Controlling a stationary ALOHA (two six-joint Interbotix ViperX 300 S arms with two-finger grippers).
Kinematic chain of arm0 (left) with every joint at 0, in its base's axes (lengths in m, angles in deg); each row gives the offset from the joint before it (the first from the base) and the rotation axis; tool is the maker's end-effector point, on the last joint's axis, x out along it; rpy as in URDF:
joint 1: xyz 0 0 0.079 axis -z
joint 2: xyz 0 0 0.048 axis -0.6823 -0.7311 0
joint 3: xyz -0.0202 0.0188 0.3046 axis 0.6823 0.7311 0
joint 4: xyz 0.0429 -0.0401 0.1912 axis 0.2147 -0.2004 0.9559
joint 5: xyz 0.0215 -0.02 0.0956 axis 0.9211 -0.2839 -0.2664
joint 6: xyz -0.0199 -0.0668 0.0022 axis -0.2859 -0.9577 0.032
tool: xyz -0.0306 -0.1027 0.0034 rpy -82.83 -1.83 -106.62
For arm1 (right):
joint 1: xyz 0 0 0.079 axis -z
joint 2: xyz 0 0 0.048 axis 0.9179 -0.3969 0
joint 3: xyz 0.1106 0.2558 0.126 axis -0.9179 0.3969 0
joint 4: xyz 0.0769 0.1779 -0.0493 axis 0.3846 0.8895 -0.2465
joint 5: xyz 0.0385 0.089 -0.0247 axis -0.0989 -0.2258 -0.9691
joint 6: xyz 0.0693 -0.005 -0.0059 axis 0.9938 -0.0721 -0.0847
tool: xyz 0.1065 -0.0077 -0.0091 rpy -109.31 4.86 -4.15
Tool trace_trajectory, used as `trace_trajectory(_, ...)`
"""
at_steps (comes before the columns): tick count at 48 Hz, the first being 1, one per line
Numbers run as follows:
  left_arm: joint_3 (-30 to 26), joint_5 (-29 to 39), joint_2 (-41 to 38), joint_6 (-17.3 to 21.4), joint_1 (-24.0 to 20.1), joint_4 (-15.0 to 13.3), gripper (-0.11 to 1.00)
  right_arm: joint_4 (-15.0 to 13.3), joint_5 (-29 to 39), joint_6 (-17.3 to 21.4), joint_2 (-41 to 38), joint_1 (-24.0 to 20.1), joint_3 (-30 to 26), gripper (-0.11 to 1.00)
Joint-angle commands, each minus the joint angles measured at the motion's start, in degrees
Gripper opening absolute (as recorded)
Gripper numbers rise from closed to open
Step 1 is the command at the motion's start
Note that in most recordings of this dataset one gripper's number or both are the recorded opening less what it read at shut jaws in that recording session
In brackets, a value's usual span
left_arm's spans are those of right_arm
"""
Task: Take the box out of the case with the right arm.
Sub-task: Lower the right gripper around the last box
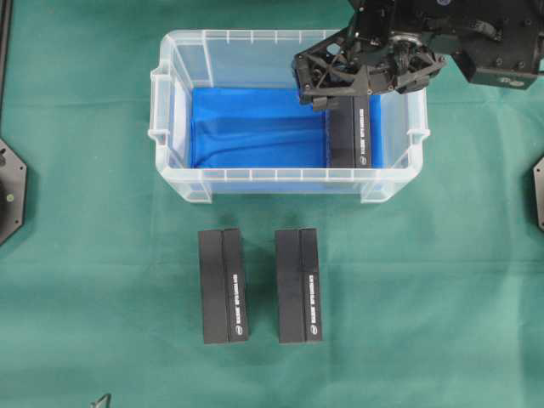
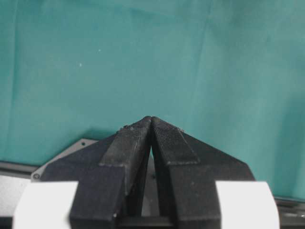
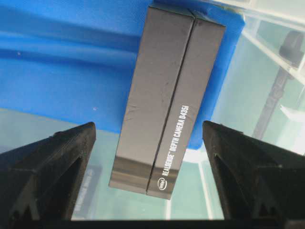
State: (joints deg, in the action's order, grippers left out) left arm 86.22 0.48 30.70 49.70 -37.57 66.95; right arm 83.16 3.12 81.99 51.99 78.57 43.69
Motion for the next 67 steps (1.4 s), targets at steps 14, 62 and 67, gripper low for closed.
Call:
trace_trajectory(14,-1.05,-0.18,-0.44,0.0,-0.18,0.09,0.02,-0.09,-0.53,1.41,2.46,-0.35,1.49,0.89)
trace_trajectory(62,-0.97,-0.18,-0.44,0.0,-0.18,0.09,0.02,-0.09,-1.49,2.02,2.46,-0.44,1.58,0.89)
trace_trajectory(67,-1.05,-0.18,-0.35,0.0,-0.09,0.09,0.02,-0.09,-1.49,2.02,2.46,-0.44,1.49,0.89)
